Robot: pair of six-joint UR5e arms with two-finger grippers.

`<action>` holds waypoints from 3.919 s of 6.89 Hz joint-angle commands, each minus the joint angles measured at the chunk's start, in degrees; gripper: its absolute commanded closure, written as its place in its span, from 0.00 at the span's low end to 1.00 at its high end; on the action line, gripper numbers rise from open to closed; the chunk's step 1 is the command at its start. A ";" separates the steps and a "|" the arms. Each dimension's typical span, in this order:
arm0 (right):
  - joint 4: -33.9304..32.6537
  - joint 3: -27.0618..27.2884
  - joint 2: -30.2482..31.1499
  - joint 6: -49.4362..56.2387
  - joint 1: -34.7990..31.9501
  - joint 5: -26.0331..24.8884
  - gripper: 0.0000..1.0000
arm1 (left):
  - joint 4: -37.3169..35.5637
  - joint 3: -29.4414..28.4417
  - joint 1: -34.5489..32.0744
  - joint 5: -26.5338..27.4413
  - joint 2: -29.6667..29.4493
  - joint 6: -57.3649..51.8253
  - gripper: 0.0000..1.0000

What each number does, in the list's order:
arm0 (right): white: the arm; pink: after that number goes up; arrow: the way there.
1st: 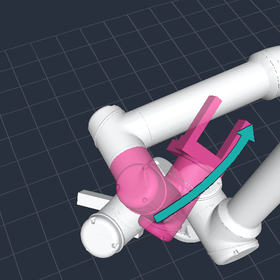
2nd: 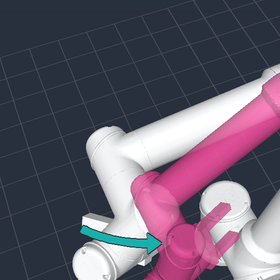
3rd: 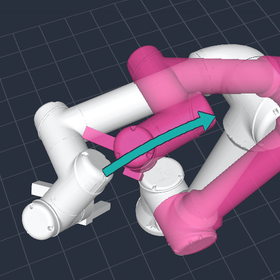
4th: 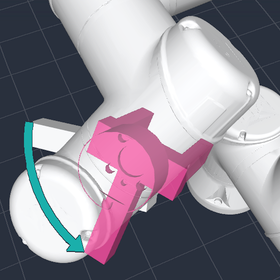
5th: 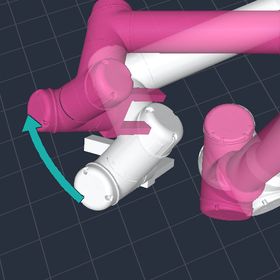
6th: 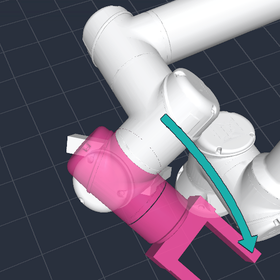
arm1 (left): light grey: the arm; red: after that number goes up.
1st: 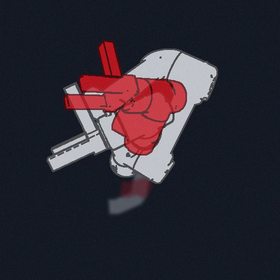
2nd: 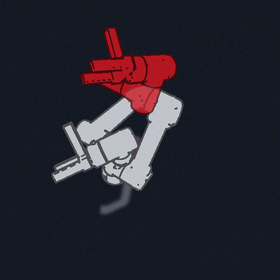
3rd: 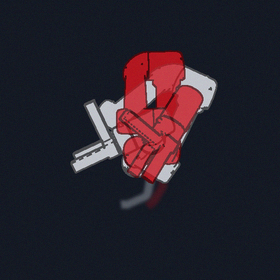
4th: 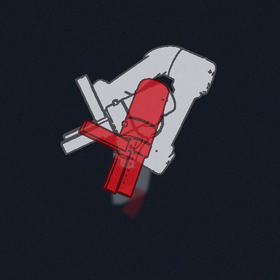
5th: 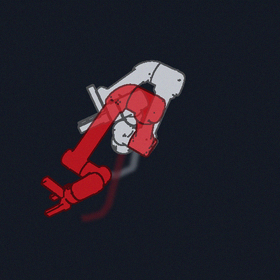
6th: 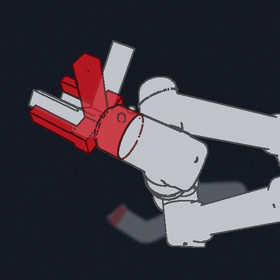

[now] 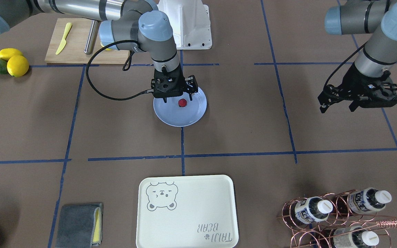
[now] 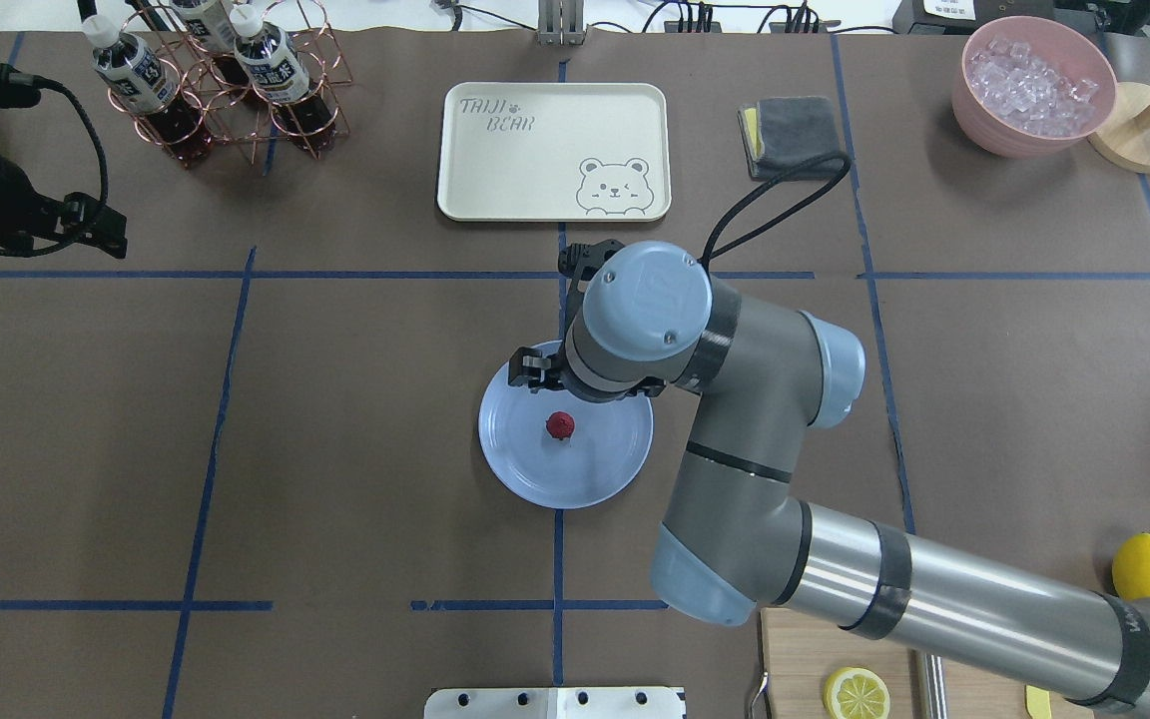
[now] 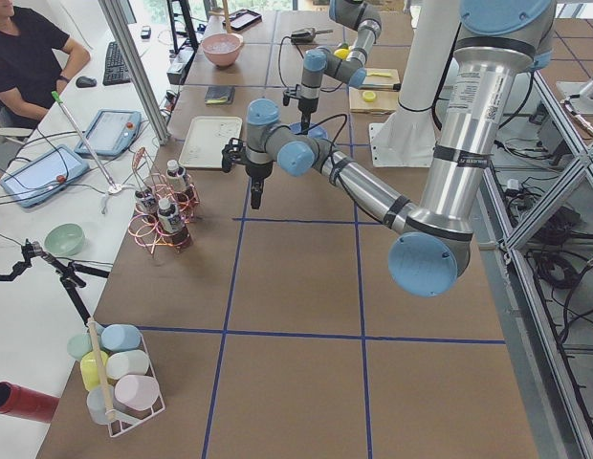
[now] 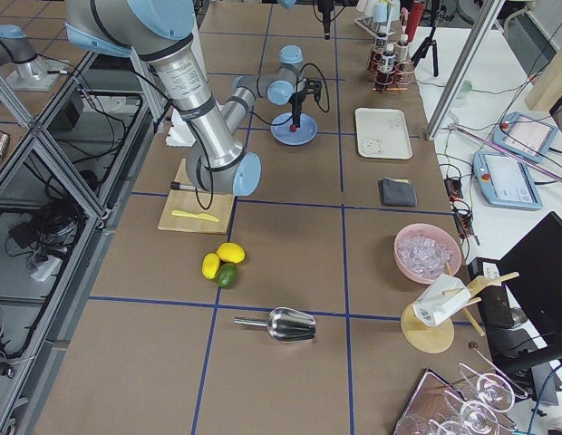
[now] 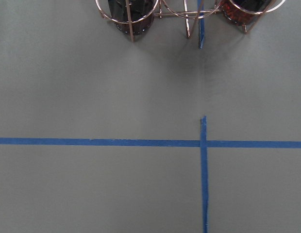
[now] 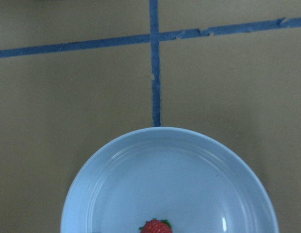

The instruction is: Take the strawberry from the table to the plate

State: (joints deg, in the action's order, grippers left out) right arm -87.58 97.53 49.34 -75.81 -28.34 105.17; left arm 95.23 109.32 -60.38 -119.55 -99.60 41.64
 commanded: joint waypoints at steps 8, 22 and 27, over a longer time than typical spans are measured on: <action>-16.57 6.66 31.23 73.50 -46.48 29.87 0.00 | -4.79 -14.20 -27.15 -11.49 8.72 -52.35 0.00; -0.40 -8.50 41.01 81.96 -66.14 30.61 0.00 | -4.70 -16.77 -28.39 -14.66 11.01 -51.48 0.00; -0.22 -9.11 41.01 81.96 -66.14 31.23 0.00 | -4.70 -16.24 -28.48 -14.66 11.80 -51.83 0.00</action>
State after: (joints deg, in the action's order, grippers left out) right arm -87.81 88.46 90.35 6.16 -94.48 136.40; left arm 90.53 93.00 -88.84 -134.21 -87.92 -10.15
